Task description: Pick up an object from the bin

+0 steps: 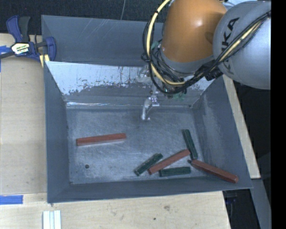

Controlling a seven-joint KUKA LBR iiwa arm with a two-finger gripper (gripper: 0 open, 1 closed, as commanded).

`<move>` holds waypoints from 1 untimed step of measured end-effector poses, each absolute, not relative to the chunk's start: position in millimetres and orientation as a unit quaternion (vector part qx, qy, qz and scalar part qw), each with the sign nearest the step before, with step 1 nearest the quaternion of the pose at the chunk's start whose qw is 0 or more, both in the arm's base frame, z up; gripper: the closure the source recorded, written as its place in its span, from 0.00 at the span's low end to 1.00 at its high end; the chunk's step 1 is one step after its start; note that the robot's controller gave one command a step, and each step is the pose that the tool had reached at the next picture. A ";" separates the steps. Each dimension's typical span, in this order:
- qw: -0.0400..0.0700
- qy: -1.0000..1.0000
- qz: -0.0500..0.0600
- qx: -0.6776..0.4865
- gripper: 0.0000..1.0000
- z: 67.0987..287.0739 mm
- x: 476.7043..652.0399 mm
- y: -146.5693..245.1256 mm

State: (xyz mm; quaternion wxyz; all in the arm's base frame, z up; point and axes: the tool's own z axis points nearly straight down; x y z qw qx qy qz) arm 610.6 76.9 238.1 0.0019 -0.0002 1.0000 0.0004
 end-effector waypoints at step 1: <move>0.004 0.999 0.000 -0.034 0.00 188.8 572.2 77.0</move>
Offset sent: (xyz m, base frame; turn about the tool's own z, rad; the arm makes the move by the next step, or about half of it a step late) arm -0.0686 0.0417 -0.1363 -0.0450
